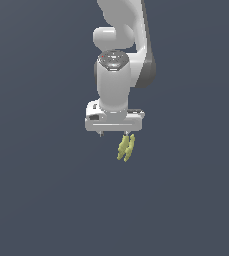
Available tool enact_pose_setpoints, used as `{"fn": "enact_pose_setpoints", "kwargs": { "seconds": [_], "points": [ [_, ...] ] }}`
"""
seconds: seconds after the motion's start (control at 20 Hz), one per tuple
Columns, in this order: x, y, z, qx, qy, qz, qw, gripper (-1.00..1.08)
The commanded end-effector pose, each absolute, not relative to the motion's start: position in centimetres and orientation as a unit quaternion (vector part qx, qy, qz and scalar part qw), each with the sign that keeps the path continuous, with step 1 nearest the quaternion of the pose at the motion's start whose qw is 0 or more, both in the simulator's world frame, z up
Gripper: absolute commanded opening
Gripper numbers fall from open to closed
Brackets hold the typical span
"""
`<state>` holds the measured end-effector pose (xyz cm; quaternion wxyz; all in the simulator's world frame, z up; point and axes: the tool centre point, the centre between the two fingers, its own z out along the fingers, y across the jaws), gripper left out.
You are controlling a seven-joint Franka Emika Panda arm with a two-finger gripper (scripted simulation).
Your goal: Pick up the object and move it to a goal position.
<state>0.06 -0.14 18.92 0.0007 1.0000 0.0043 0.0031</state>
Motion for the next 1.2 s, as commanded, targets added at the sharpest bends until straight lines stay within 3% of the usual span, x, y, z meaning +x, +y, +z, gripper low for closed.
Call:
{"fn": "enact_pose_setpoints", "kwargs": {
  "seconds": [0.0,1.15],
  "points": [
    [0.1,-0.1,18.9,1.0,0.004,0.003,0.001,1.0],
    [0.3,0.5,18.2,1.0,-0.012,0.002,0.013,1.0]
  ]
}}
